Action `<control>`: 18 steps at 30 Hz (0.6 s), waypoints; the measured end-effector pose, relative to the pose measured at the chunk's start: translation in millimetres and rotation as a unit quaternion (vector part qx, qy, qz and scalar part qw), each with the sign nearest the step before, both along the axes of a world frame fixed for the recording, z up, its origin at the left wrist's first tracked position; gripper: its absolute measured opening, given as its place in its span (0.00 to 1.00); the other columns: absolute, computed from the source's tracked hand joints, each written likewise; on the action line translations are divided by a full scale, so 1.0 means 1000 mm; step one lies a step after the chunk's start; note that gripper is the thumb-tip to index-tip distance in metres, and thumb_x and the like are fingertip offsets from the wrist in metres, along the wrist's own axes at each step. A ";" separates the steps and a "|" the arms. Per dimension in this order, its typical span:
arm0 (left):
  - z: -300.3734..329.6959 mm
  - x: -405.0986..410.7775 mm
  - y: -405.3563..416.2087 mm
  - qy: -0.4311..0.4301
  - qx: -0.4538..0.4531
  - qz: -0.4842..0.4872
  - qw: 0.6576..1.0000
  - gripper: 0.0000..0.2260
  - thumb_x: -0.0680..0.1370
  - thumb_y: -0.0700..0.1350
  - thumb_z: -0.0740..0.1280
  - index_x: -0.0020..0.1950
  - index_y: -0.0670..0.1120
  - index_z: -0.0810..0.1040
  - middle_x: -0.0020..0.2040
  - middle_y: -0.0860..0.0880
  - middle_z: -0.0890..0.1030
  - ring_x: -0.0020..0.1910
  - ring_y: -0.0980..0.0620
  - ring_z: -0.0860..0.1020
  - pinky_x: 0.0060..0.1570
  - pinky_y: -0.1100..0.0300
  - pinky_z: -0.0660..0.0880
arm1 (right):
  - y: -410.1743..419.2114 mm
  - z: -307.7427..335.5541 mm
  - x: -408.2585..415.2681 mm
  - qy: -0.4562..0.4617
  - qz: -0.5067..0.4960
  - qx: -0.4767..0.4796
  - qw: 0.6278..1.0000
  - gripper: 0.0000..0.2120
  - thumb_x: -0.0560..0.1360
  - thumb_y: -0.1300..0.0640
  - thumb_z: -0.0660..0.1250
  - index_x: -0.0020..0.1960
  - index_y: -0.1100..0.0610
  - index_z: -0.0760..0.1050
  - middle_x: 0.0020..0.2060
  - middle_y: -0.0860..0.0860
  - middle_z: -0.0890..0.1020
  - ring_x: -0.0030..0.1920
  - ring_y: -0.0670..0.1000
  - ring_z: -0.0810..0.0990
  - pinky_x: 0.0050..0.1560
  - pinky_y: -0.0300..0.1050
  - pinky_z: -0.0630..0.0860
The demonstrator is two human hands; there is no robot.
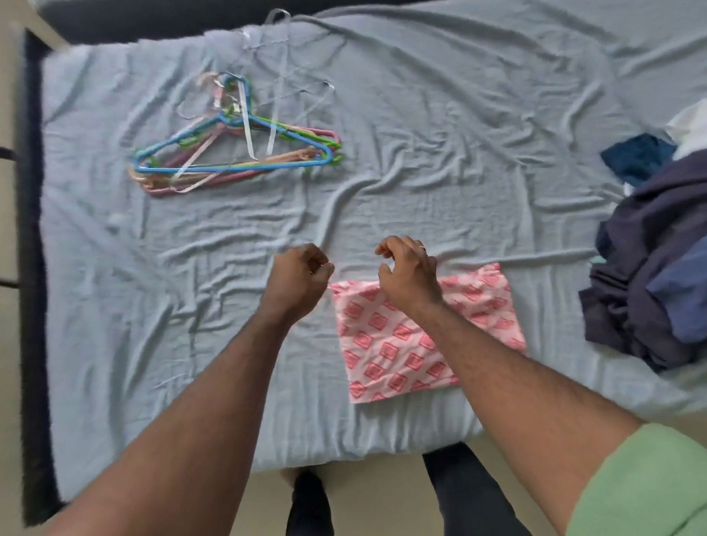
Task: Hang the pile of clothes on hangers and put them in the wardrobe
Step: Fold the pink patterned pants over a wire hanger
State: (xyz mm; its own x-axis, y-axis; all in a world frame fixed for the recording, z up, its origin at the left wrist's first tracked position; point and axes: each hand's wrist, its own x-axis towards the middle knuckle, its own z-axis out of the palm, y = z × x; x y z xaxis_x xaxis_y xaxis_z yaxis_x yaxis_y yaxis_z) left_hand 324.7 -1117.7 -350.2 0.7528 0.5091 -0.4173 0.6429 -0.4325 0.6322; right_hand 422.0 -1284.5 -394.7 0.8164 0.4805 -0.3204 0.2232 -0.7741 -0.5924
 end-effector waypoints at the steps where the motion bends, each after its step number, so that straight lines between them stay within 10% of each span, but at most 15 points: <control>1: 0.007 -0.003 0.016 -0.004 0.006 0.013 1.000 0.02 0.75 0.41 0.72 0.44 0.44 0.83 0.32 0.55 0.78 0.34 0.53 0.79 0.38 0.63 0.73 | 0.020 0.004 -0.001 -0.004 0.020 0.005 1.000 0.12 0.73 0.63 0.68 0.56 0.54 0.78 0.53 0.48 0.80 0.58 0.53 0.75 0.57 0.52 0.69; 12: 0.028 -0.013 0.151 -0.028 0.016 0.147 0.989 0.04 0.75 0.42 0.72 0.40 0.48 0.81 0.33 0.50 0.80 0.39 0.44 0.84 0.46 0.48 0.82 | 0.192 0.011 0.057 0.002 0.106 0.088 0.990 0.06 0.76 0.61 0.67 0.52 0.57 0.80 0.49 0.53 0.84 0.48 0.56 0.82 0.53 0.49 0.77; 18: 0.014 -0.005 0.175 -0.033 0.001 0.161 0.986 0.03 0.76 0.43 0.72 0.43 0.45 0.83 0.37 0.47 0.83 0.39 0.46 0.83 0.48 0.49 0.82 | 0.254 -0.003 0.087 0.167 0.043 0.068 0.983 0.10 0.82 0.56 0.61 0.57 0.47 0.78 0.44 0.51 0.79 0.41 0.51 0.77 0.36 0.41 0.69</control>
State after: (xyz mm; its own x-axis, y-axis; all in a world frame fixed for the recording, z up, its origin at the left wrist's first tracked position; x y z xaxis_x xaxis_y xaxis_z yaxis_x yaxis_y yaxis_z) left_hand 319.8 -942.2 -335.7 0.5771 0.7275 -0.3711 0.7044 -0.2135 0.6769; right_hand 509.3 -1030.6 -397.8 0.6301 0.6004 -0.4924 0.0601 -0.6699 -0.7400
